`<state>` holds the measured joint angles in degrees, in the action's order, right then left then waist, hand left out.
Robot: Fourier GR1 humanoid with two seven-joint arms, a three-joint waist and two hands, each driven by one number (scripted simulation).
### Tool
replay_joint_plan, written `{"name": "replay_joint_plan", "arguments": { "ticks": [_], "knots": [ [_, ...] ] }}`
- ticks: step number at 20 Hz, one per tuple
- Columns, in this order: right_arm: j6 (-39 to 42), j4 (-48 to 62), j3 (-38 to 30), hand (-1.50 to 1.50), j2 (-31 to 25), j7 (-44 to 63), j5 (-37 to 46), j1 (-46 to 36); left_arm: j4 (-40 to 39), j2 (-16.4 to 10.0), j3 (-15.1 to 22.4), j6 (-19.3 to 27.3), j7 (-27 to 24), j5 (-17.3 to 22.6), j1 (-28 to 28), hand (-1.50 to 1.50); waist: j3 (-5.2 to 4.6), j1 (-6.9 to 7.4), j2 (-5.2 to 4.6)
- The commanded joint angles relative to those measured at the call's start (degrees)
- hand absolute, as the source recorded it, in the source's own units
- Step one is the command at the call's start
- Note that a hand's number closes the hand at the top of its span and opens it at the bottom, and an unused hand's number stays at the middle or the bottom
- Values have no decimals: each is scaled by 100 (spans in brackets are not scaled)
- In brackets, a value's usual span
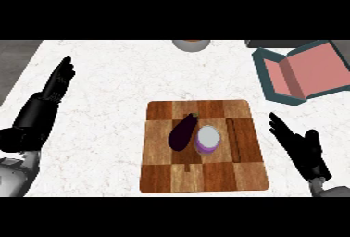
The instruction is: Pick the can from the cutting board and place it in the cardboard box
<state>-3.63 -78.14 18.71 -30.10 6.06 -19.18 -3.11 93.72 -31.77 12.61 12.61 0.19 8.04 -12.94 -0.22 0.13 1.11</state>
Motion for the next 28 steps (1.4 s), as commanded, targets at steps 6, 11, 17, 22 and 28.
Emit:
{"name": "replay_joint_plan", "arguments": {
  "ticks": [6,11,17,22,28],
  "knots": [
    [-2637,-2003,-1418,-150,-479,-67,1202,-965,-170,-116,130,-276,-147,-86,315,0,-89,-605,206],
    [-3508,-3070,-663,-150,-1047,1431,2745,-5,-191,2,207,-528,-166,128,353,0,-44,-575,45],
    [-2999,-4311,97,-150,-1989,2718,4539,547,-216,-21,206,-750,-385,138,380,0,-31,-340,-18],
    [-1827,-4958,818,-150,-2102,4391,5384,400,-318,-45,132,-855,-359,131,121,0,-35,-167,-55],
    [2,-5091,1636,-150,-1965,5970,5242,-551,-311,206,394,-944,-416,28,-21,0,-26,196,-131]
  ]
}}
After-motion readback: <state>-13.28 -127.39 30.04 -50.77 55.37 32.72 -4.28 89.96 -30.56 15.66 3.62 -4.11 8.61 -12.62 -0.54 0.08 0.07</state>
